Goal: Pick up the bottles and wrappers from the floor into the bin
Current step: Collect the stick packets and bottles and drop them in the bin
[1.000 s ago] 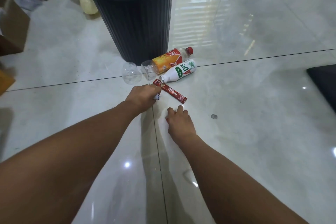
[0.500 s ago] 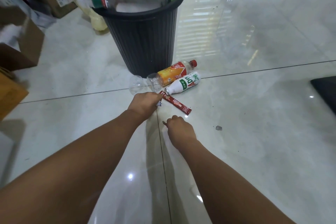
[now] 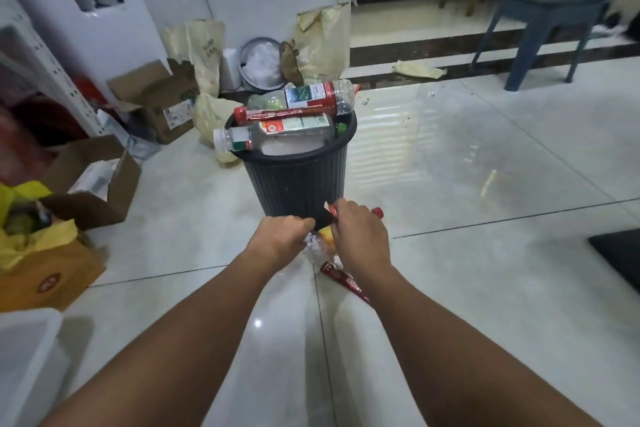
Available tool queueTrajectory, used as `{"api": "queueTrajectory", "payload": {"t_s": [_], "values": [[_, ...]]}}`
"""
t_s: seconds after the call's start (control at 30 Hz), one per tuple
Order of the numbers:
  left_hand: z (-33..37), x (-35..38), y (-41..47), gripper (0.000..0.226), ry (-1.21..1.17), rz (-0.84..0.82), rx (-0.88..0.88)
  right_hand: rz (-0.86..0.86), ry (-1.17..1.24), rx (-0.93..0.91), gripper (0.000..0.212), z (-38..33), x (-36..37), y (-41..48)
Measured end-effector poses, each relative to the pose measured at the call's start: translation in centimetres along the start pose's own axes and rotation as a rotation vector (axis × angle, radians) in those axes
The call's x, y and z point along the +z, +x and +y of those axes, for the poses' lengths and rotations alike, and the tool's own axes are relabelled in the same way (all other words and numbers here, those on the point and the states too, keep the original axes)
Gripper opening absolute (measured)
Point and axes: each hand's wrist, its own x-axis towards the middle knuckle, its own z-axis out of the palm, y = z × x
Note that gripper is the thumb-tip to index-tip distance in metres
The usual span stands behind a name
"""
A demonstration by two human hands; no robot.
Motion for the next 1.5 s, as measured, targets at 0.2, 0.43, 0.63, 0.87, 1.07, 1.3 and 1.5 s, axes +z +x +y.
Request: {"api": "queueTrajectory", "payload": {"t_s": [0.2, 0.43, 0.63, 0.87, 1.07, 1.3, 1.5], "values": [[-2.0, -6.9, 1.1, 0.011, 0.043, 0.125, 0.047, 0.204, 0.000, -0.065, 0.017, -3.0, -5.5, 5.0], [-6.1, -14.7, 2.7, 0.017, 0.082, 0.252, -0.033, 0.306, -0.036, -0.093, 0.020, -4.9, -10.5, 10.7], [-9.0, -18.4, 5.8, 0.016, 0.014, 0.336, -0.134, 0.357, -0.087, -0.128, 0.016, -6.2, -13.9, 14.5], [-11.0, -17.7, 10.2, 0.011, -0.015, 0.408, -0.151, 0.383, -0.115, -0.158, 0.016, -7.1, -15.0, 17.9], [-12.2, -17.1, 13.4, 0.016, -0.203, 0.318, -0.208, 0.359, -0.139, -0.143, 0.015, -6.5, -14.0, 19.8], [-11.8, -16.7, 16.1, 0.032, -0.312, 0.295, -0.254, 0.352, -0.141, -0.139, 0.018, -5.6, -12.5, 21.2], [-11.8, -15.1, 17.1, 0.063, -0.380, 0.236, -0.298, 0.358, -0.172, -0.105, 0.013, -4.5, -11.5, 21.7]]}}
